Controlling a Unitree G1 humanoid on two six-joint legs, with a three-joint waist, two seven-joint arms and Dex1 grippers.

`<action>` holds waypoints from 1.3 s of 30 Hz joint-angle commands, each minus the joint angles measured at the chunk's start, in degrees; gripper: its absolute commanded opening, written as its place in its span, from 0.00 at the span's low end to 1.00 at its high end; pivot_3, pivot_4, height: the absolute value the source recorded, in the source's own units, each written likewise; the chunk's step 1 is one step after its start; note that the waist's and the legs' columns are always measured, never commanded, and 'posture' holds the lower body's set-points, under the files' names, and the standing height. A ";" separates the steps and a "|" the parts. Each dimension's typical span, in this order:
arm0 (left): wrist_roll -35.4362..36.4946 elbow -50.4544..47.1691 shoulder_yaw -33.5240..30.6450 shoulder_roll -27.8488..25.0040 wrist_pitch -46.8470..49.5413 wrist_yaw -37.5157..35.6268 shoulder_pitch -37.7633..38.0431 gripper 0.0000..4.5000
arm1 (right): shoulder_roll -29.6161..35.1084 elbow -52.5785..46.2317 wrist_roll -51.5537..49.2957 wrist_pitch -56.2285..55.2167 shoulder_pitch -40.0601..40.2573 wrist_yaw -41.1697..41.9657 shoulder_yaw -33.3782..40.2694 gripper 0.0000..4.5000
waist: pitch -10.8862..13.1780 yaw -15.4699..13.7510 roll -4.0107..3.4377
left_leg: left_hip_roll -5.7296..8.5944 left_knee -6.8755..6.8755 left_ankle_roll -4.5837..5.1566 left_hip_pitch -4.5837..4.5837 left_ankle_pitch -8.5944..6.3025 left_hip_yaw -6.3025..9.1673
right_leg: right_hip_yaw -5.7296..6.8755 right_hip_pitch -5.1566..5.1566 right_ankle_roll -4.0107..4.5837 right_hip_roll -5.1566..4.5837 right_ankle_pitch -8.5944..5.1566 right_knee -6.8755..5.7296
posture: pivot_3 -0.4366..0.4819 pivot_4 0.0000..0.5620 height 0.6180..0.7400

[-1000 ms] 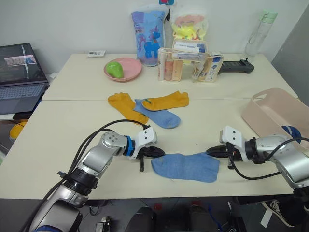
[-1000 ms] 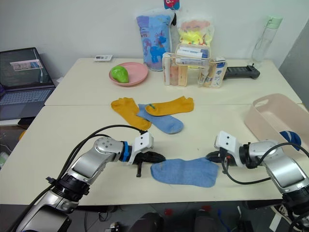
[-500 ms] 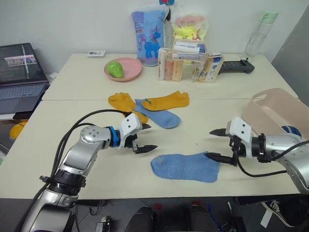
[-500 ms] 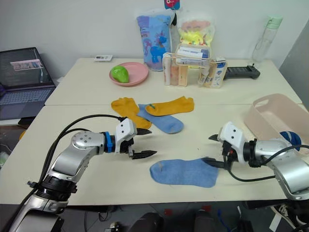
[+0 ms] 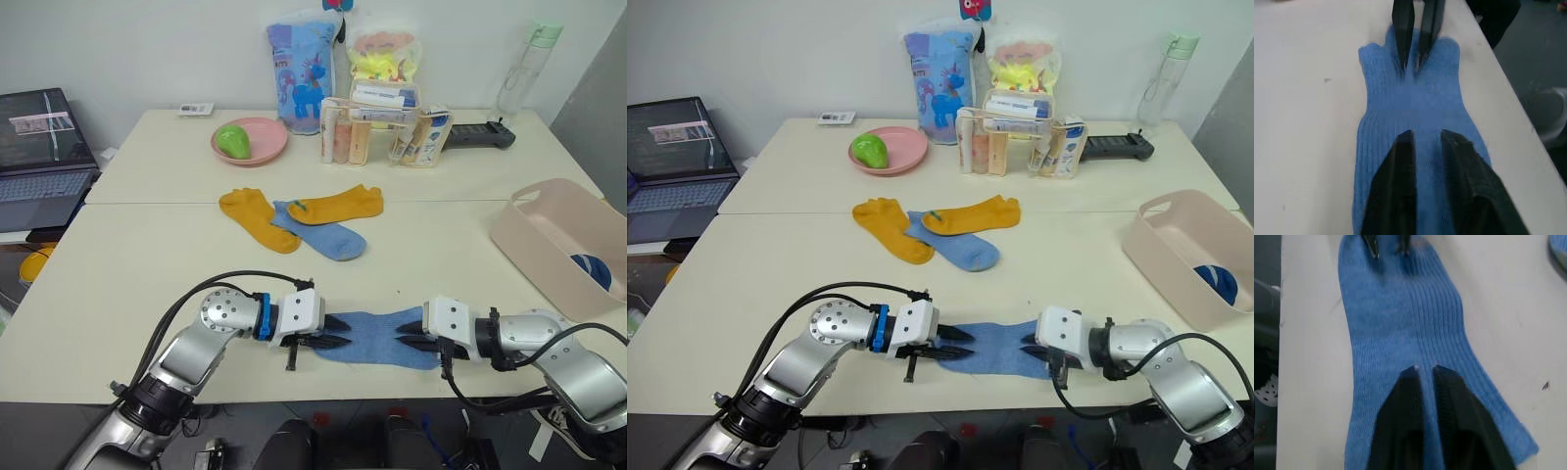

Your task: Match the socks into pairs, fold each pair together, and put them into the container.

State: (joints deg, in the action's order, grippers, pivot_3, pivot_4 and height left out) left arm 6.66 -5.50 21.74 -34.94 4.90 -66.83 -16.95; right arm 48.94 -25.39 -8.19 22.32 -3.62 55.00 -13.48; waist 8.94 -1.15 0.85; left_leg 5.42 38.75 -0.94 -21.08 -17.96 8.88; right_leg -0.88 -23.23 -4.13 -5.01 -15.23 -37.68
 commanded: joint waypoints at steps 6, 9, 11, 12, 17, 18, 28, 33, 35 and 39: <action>-2.59 3.99 -1.34 -2.17 -5.51 1.09 2.15 0.01 | 4.24 1.54 2.65 -5.40 4.86 1.91 1.45 0.00 | -0.03 -0.15 0.02 | 0.00 0.01 0.00 0.05 0.00 0.03 | 0.02 0.09 0.00 0.00 0.00 0.03 | 0.48 0.27 1.00; -1.95 3.85 -2.47 -3.90 -5.90 0.92 3.64 0.01 | 5.03 1.32 1.53 -5.48 6.71 1.86 4.13 0.00 | -0.06 -0.12 -0.03 | -0.02 -0.02 0.00 0.11 0.00 0.02 | 0.00 0.10 0.00 0.00 0.00 0.03 | 0.48 0.27 1.00; -1.70 3.73 -3.16 -4.63 -6.65 0.75 4.28 0.01 | 5.50 1.21 0.61 -5.61 7.75 1.88 6.13 0.00 | -0.08 -0.16 -0.03 | -0.01 -0.02 0.00 0.12 -0.01 0.02 | -0.01 0.12 0.00 0.00 0.00 0.02 | 0.48 0.27 1.00; -1.33 3.66 -3.53 -4.67 -6.99 0.75 4.45 0.01 | 5.61 1.08 -0.07 -5.55 8.14 1.90 7.13 0.00 | -0.08 -0.21 -0.03 | -0.01 -0.02 0.01 0.14 -0.01 0.03 | 0.00 0.14 0.00 0.00 0.00 0.03 | 0.48 0.27 1.00; 4.93 1.45 -7.46 -1.68 -4.34 2.50 4.24 0.01 | 3.05 -2.45 -8.39 -3.07 9.39 1.47 14.22 0.00 | -0.07 -0.17 -0.03 | -0.01 -0.02 0.01 0.14 -0.01 0.03 | -0.01 0.14 0.00 0.00 0.00 0.02 | 0.48 0.27 1.00; 7.97 -0.13 -9.22 -0.70 -1.30 3.53 4.12 0.01 | 2.54 -3.97 -11.00 -1.79 9.96 1.24 16.67 0.00 | -0.06 -0.15 -0.03 | -0.01 -0.02 0.01 0.12 -0.01 0.03 | -0.01 0.13 0.00 0.00 0.00 0.02 | 0.48 0.27 1.00; 12.20 3.49 -23.68 7.25 6.27 22.78 2.88 0.40 | -9.47 -0.44 -5.92 0.04 3.77 -18.50 22.06 0.51 | -0.04 -0.14 0.01 | -0.01 -0.02 -0.01 0.13 -0.01 0.05 | -0.02 0.07 0.00 0.00 0.00 -0.03 | 0.48 0.27 1.00; 7.17 5.13 -25.92 11.76 0.04 32.13 7.68 0.73 | -16.52 6.09 2.19 -3.54 1.71 -29.24 19.99 0.88 | -0.05 -0.11 -0.01 | 0.01 -0.02 -0.04 0.10 -0.02 -0.02 | -0.11 0.01 0.00 -0.01 0.00 -0.02 | 0.48 0.27 1.00; 5.83 4.07 -26.84 12.63 -1.54 34.75 10.72 0.88 | -18.13 8.07 3.37 -4.18 1.44 -30.79 19.75 1.00 | -0.06 -0.05 -0.02 | 0.01 -0.03 -0.06 0.12 -0.03 -0.02 | -0.16 -0.03 0.00 0.00 0.00 -0.04 | 0.48 0.27 1.00; 5.96 2.11 -27.64 13.68 -1.85 37.25 14.62 1.00 | -18.04 10.48 6.20 -7.54 3.40 -31.24 18.59 1.00 | -0.06 -0.03 -0.03 | 0.00 -0.04 -0.07 0.12 -0.03 -0.01 | -0.16 -0.04 0.00 0.01 0.00 -0.06 | 0.48 0.27 1.00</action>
State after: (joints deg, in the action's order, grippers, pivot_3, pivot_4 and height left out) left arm 12.56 -0.57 -4.79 -21.31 4.35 -30.56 -2.35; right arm 30.60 -14.25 -3.16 17.14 -0.43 24.41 5.25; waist 8.88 -1.18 0.82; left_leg 5.42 38.71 -1.01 -20.96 -18.00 8.87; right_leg -1.03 -23.26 -4.12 -5.00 -15.23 -37.73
